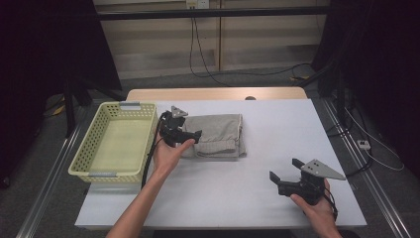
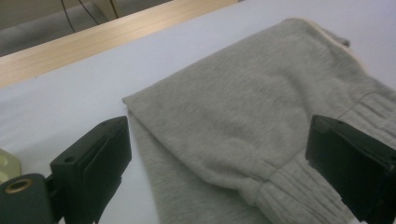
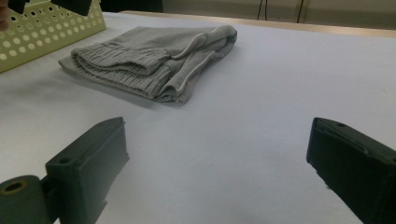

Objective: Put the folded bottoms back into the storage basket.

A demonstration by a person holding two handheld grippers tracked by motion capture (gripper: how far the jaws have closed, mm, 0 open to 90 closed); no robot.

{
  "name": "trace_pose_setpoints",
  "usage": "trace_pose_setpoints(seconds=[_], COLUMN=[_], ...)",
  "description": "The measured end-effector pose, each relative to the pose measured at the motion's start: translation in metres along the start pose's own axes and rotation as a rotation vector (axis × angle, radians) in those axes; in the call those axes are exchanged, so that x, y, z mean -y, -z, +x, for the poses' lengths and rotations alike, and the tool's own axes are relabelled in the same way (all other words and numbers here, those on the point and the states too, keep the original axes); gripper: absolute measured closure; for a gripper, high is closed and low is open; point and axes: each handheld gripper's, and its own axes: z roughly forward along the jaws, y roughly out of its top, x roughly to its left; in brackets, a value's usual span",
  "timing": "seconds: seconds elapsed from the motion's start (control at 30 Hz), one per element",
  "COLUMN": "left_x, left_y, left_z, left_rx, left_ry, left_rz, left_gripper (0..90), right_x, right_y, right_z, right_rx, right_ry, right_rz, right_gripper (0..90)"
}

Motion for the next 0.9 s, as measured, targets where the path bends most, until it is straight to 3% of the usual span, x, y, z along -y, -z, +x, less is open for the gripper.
trace_pose_setpoints(seconds=[0.1,0.33,0.5,0.67,0.9], left_x=[0.003,0.005,0.005,0.006,0.01], left_y=[-0.009,-0.019,-0.027,-0.033,-0.045], left_z=[0.003,0.009,0.011,0.014,0.016], left_rx=[-0.001,-0.01,-0.024,-0.032,-0.014], left_ry=[0.015,0.046,0.078,0.075,0.098], left_rz=[0.038,0.036,0.084,0.086,0.14], left_gripper=[7.8,8.2,10.8,12.5,12.0], right_x=[0.0,0.0,0.0,0.0,0.0], right_y=[0.0,0.0,0.0,0.0,0.0], right_z=[0.0,0.0,0.0,0.0,-0.001], right_rx=[0.001,0.001,0.001,0.001,0.007], right_ry=[0.001,-0.002,-0.003,-0.006,-0.008], right_rz=[0.0,0.001,0.002,0.002,0.002], right_gripper=[4.9,4.7,4.7,4.7,4.5])
